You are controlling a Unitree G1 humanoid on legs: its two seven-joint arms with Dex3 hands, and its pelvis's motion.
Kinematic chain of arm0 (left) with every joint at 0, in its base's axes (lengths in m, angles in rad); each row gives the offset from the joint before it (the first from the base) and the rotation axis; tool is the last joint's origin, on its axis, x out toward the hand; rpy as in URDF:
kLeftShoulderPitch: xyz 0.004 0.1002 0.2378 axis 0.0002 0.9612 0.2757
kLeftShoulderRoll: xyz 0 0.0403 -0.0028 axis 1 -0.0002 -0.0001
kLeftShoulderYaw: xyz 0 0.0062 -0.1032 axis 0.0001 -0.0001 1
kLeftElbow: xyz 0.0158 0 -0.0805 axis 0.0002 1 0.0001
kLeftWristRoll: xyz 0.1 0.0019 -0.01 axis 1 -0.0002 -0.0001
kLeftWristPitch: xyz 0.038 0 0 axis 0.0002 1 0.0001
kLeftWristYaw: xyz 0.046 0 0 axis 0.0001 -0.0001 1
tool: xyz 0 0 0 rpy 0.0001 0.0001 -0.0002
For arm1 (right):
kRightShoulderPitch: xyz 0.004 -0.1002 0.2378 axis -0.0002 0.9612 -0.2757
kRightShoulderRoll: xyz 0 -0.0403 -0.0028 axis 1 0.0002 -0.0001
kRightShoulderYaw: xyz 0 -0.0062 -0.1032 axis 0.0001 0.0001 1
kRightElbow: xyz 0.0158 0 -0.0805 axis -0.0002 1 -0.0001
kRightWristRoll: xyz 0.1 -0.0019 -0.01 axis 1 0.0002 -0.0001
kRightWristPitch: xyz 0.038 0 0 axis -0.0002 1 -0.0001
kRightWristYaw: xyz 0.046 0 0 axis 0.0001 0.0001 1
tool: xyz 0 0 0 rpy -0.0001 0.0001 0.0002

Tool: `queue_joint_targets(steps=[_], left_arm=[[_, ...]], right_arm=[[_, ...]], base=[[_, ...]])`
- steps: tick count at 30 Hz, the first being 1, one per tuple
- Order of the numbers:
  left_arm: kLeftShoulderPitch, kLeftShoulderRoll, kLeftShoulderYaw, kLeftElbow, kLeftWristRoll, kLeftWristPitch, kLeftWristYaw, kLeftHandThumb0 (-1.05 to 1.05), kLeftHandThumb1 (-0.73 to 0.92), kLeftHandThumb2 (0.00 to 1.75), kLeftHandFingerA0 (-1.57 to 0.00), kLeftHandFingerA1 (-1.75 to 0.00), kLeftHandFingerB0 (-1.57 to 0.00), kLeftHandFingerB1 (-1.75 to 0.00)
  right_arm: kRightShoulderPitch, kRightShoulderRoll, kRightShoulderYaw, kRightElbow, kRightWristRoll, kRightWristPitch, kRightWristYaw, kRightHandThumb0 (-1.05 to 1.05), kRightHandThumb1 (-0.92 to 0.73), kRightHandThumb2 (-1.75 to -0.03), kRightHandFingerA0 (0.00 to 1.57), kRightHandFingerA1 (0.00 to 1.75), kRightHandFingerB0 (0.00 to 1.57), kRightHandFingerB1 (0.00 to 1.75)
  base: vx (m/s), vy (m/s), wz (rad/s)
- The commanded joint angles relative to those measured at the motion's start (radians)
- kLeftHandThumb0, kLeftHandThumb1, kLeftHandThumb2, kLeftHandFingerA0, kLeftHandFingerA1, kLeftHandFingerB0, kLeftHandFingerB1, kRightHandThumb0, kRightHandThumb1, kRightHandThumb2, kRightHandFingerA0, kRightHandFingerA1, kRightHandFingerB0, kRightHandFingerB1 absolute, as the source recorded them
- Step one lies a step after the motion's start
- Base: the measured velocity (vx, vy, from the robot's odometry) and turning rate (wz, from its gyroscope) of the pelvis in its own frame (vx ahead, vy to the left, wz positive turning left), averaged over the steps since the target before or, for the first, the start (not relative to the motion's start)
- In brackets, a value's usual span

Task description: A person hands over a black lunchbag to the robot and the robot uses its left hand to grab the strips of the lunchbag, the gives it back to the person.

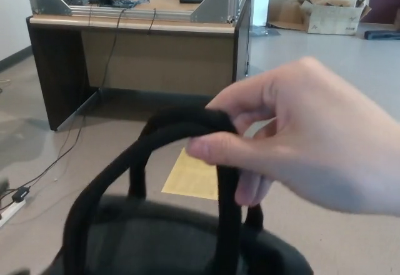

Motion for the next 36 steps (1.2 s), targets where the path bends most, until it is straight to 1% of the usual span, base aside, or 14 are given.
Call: queue_joint_targets(steps=[1, 12, 13, 15, 16, 22, 24, 26, 27, 28, 31, 33, 34, 36], left_arm=[[-0.054, 0.137, 0.101, -0.297, -0.213, 0.206, -0.046, -0.83, 0.52, 0.85, -0.11, -0.27, -0.11, -0.22], [-0.177, 0.356, 0.178, -0.613, -0.419, 0.468, -0.073, -0.79, 0.49, 0.90, -0.02, -0.33, -0.06, -0.28], [-0.223, 0.408, 0.194, -0.650, -0.503, 0.537, -0.062, -0.82, 0.60, 0.59, -0.10, -0.25, -0.08, -0.24], [-0.244, 0.430, 0.200, -0.666, -0.525, 0.559, -0.056, -0.83, 0.60, 0.60, -0.11, -0.25, -0.08, -0.23], [-0.275, 0.443, 0.195, -0.678, -0.537, 0.559, -0.053, -0.77, 0.47, 0.90, -0.05, -0.36, -0.05, -0.28], [-0.357, 0.519, 0.158, -0.788, -0.676, 0.645, -0.041, -0.67, 0.38, 0.84, -0.03, -0.32, -0.03, -0.27], [-0.366, 0.542, 0.143, -0.827, -0.703, 0.653, -0.052, -0.67, 0.42, 0.84, -0.08, -0.18, -0.08, -0.18], [-0.361, 0.559, 0.141, -0.864, -0.747, 0.673, -0.055, -0.64, 0.37, 0.84, -0.04, -0.31, -0.04, -0.30], [-0.332, 0.583, 0.150, -0.916, -0.772, 0.685, -0.056, -0.65, 0.37, 0.83, -0.03, -0.17, -0.05, -0.19], [-0.315, 0.589, 0.158, -0.945, -0.767, 0.690, -0.047, -0.79, 0.48, 0.55, -0.01, -0.26, -0.02, -0.24], [-0.264, 0.590, 0.163, -1.027, -0.816, 0.718, 0.015, -0.80, 0.35, 0.69, -0.07, -0.17, -0.09, -0.19], [-0.240, 0.592, 0.165, -1.068, -0.834, 0.734, 0.044, -0.82, 0.43, 0.58, 0.00, -0.25, -0.03, -0.25], [-0.225, 0.589, 0.158, -1.096, -0.837, 0.737, 0.057, -0.61, 0.32, 0.81, 0.00, -0.15, -0.03, -0.19], [-0.217, 0.567, 0.111, -1.147, -0.762, 0.737, 0.082, -0.67, 0.36, 0.83, 0.00, -0.06, -0.02, -0.11]], right_arm=[[-0.010, -0.020, -0.008, -0.001, 0.006, -0.013, -0.016, -0.73, -0.80, -0.64, 0.45, 0.45, 0.36, 0.38], [-0.012, -0.027, -0.010, -0.003, 0.006, -0.003, -0.014, -0.76, -0.80, -0.64, 0.47, 0.45, 0.36, 0.38], [-0.016, -0.029, -0.010, -0.004, 0.006, 0.001, -0.013, -0.75, -0.79, -0.64, 0.47, 0.45, 0.35, 0.38], [-0.016, -0.029, -0.013, -0.004, 0.009, -0.003, -0.011, -0.74, -0.79, -0.64, 0.47, 0.45, 0.35, 0.38], [-0.015, -0.032, -0.009, -0.002, 0.003, -0.011, -0.019, -0.73, -0.79, -0.64, 0.47, 0.46, 0.35, 0.39], [-0.023, -0.025, -0.014, -0.004, 0.012, 0.010, -0.010, -0.73, -0.78, -0.64, 0.45, 0.44, 0.34, 0.38], [-0.021, -0.026, -0.011, -0.008, 0.007, 0.006, -0.016, -0.72, -0.79, -0.64, 0.45, 0.44, 0.34, 0.37], [-0.018, -0.028, -0.011, -0.008, 0.007, 0.006, -0.015, -0.73, -0.80, -0.64, 0.44, 0.44, 0.33, 0.37], [-0.016, -0.029, -0.013, -0.008, 0.012, 0.004, -0.007, -0.74, -0.80, -0.64, 0.45, 0.44, 0.33, 0.37], [-0.017, -0.029, -0.013, -0.008, 0.012, 0.009, -0.005, -0.75, -0.80, -0.64, 0.44, 0.43, 0.33, 0.37], [-0.025, -0.032, -0.012, -0.004, 0.009, 0.014, -0.007, -0.75, -0.80, -0.64, 0.44, 0.44, 0.33, 0.37], [-0.029, -0.034, -0.011, -0.001, 0.006, 0.009, -0.011, -0.75, -0.80, -0.64, 0.45, 0.44, 0.33, 0.37], [-0.028, -0.033, -0.013, -0.003, 0.010, 0.011, -0.006, -0.75, -0.79, -0.64, 0.45, 0.44, 0.33, 0.37], [-0.024, -0.027, -0.018, -0.005, 0.019, 0.010, 0.000, -0.74, -0.79, -0.64, 0.44, 0.44, 0.33, 0.37]], base=[[0.00, 0.000, 0.00], [0.00, 0.000, 0.00], [0.00, 0.000, 0.00], [0.00, 0.000, 0.00], [0.00, 0.000, 0.00], [0.00, 0.000, 0.00], [0.00, 0.000, 0.00], [0.00, 0.000, 0.00], [0.00, 0.000, 0.00], [0.00, 0.000, 0.00], [0.00, 0.000, 0.00], [0.00, 0.000, 0.00], [0.00, 0.000, 0.00], [0.00, 0.000, 0.00]])
